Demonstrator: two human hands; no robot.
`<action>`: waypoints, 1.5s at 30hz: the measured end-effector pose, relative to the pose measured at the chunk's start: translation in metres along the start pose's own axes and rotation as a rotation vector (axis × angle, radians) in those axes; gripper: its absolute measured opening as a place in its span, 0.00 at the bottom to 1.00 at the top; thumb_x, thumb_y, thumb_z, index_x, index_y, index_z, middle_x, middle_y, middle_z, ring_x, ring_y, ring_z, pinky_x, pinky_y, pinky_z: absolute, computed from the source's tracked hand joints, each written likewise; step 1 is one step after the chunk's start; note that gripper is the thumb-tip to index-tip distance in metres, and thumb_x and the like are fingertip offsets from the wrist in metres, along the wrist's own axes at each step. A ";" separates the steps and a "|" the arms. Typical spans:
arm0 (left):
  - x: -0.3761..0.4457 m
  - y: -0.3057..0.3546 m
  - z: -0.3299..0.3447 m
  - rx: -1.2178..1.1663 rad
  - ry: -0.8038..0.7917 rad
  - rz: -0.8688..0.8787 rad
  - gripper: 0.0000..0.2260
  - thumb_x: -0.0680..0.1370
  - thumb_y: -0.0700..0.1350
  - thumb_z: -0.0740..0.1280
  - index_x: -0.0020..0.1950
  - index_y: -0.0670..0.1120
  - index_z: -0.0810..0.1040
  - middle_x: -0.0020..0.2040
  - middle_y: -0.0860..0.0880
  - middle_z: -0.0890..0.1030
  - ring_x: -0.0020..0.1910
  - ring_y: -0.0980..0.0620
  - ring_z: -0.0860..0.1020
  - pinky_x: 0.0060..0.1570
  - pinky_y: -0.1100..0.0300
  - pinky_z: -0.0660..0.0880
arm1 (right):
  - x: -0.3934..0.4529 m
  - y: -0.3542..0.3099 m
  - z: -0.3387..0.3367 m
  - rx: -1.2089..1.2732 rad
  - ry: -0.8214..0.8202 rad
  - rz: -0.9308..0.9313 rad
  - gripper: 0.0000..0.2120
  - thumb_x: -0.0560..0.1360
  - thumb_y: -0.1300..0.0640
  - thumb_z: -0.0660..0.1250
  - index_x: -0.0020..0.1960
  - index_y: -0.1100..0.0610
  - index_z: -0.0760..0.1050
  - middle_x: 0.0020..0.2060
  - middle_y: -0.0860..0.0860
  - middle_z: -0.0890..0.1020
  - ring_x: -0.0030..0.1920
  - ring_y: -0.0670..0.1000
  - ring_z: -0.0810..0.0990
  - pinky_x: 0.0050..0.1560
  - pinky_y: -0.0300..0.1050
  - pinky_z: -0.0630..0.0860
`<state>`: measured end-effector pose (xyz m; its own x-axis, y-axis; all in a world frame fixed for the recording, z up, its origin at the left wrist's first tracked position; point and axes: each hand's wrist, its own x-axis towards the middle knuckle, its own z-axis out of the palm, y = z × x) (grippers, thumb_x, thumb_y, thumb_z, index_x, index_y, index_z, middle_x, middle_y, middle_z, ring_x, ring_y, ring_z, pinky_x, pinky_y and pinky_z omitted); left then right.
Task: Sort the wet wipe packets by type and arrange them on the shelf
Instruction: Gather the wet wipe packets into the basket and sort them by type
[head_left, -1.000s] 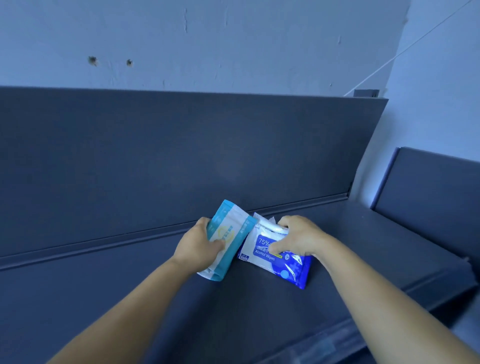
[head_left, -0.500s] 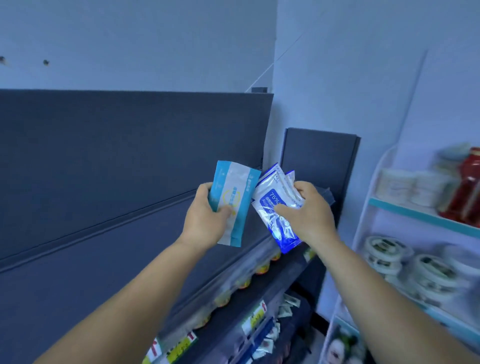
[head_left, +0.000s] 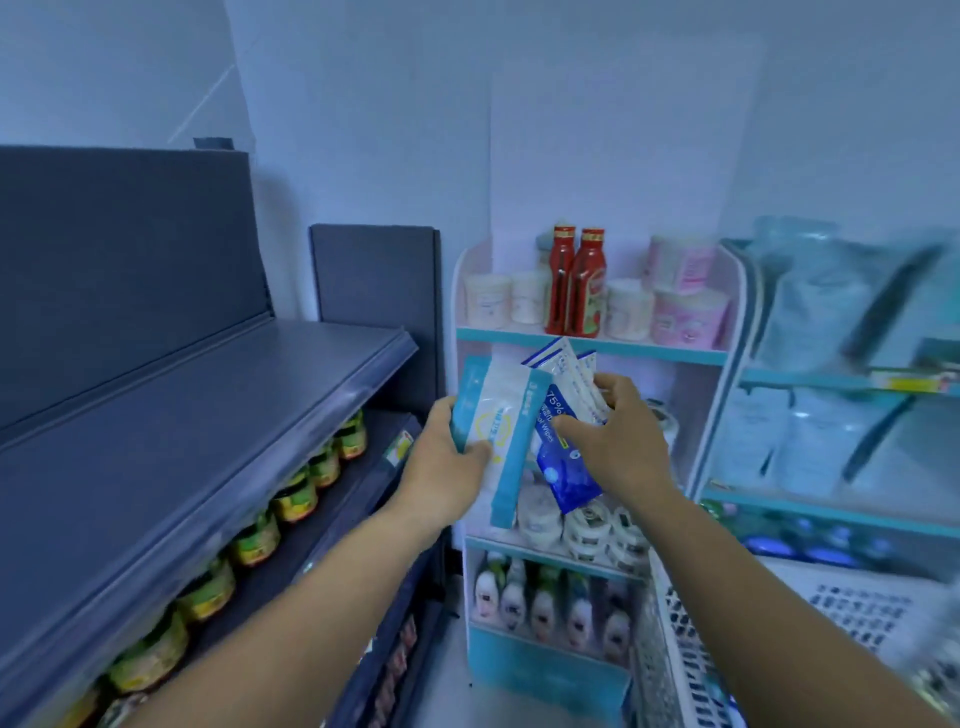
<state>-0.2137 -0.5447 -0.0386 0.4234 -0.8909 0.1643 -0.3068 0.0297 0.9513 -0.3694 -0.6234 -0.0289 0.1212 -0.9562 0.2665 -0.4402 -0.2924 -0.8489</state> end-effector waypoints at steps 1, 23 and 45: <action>0.000 0.000 0.019 -0.004 -0.036 -0.003 0.17 0.77 0.34 0.64 0.57 0.54 0.68 0.48 0.55 0.80 0.44 0.57 0.78 0.45 0.64 0.75 | 0.000 0.012 -0.014 -0.013 0.018 0.027 0.25 0.70 0.55 0.72 0.64 0.52 0.68 0.49 0.45 0.76 0.46 0.49 0.76 0.45 0.43 0.70; -0.047 -0.070 0.426 0.249 -0.463 -0.435 0.13 0.77 0.40 0.66 0.59 0.47 0.68 0.53 0.47 0.77 0.50 0.48 0.77 0.50 0.55 0.75 | 0.003 0.353 -0.236 -0.152 -0.132 0.610 0.27 0.71 0.52 0.71 0.66 0.52 0.65 0.54 0.50 0.79 0.46 0.53 0.81 0.52 0.55 0.78; -0.041 -0.261 0.561 0.314 -0.514 -0.823 0.19 0.78 0.38 0.63 0.68 0.44 0.66 0.61 0.44 0.76 0.57 0.45 0.76 0.51 0.58 0.73 | -0.001 0.572 -0.181 -0.059 -0.314 1.015 0.35 0.75 0.53 0.68 0.77 0.51 0.54 0.71 0.53 0.68 0.53 0.55 0.78 0.47 0.46 0.75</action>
<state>-0.6295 -0.7707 -0.4398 0.2091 -0.6703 -0.7120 -0.3265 -0.7342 0.5953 -0.7822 -0.7875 -0.4323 -0.1066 -0.7154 -0.6905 -0.5058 0.6369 -0.5818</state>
